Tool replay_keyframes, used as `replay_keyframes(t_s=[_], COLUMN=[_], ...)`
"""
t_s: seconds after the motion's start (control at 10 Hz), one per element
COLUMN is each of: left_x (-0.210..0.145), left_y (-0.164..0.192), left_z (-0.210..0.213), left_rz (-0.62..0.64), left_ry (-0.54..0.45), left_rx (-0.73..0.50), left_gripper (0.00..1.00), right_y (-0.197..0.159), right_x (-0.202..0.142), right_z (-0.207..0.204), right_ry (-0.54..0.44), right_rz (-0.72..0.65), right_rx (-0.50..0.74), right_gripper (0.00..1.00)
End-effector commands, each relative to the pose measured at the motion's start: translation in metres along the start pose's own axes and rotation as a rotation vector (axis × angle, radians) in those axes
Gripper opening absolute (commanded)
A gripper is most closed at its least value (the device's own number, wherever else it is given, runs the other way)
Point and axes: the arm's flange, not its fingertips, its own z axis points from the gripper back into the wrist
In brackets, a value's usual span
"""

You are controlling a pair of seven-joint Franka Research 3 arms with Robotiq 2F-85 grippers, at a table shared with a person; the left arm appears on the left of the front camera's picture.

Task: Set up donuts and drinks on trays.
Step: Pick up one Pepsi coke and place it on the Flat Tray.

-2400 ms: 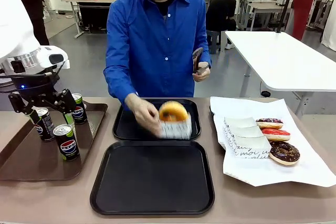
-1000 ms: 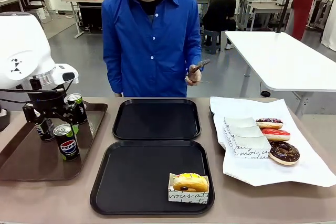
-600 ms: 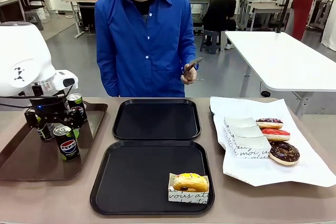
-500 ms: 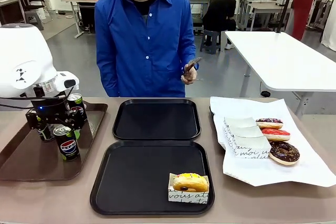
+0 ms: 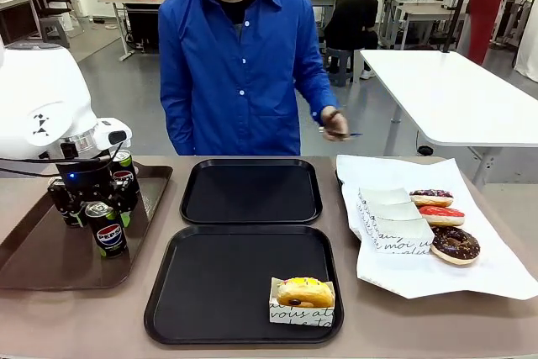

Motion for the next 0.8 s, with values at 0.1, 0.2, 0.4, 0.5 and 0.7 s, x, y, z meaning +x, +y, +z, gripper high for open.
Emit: replay_keyframes(t_s=[0.1, 0.2, 0.4, 0.5, 0.7], left_x=[-0.002, -0.002, 0.001, 0.000, -0.016], left_y=[-0.004, -0.004, -0.005, -0.006, -0.009], left_z=[0.003, 0.005, 0.010, 0.014, 0.047], left_rz=[0.050, 0.051, 0.051, 0.057, 0.053], left_ry=[-0.006, 0.000, 0.006, 0.024, 0.036], left_rx=[-0.009, -0.004, 0.010, 0.009, -0.005], left_gripper=[0.62, 0.52, 0.36, 0.30, 0.19], right_y=[0.000, 0.000, 0.000, 0.000, 0.000], right_x=[-0.001, -0.001, -0.001, -0.001, -0.001], right_z=[0.001, 0.001, 0.001, 0.001, 0.001], right_ry=[0.000, 0.000, 0.000, 0.000, 0.000], right_rz=[-0.001, -0.001, -0.001, -0.001, -0.001], right_rx=[0.011, 0.011, 0.011, 0.011, 0.011], right_gripper=[1.00, 1.00, 1.00, 1.00, 1.00])
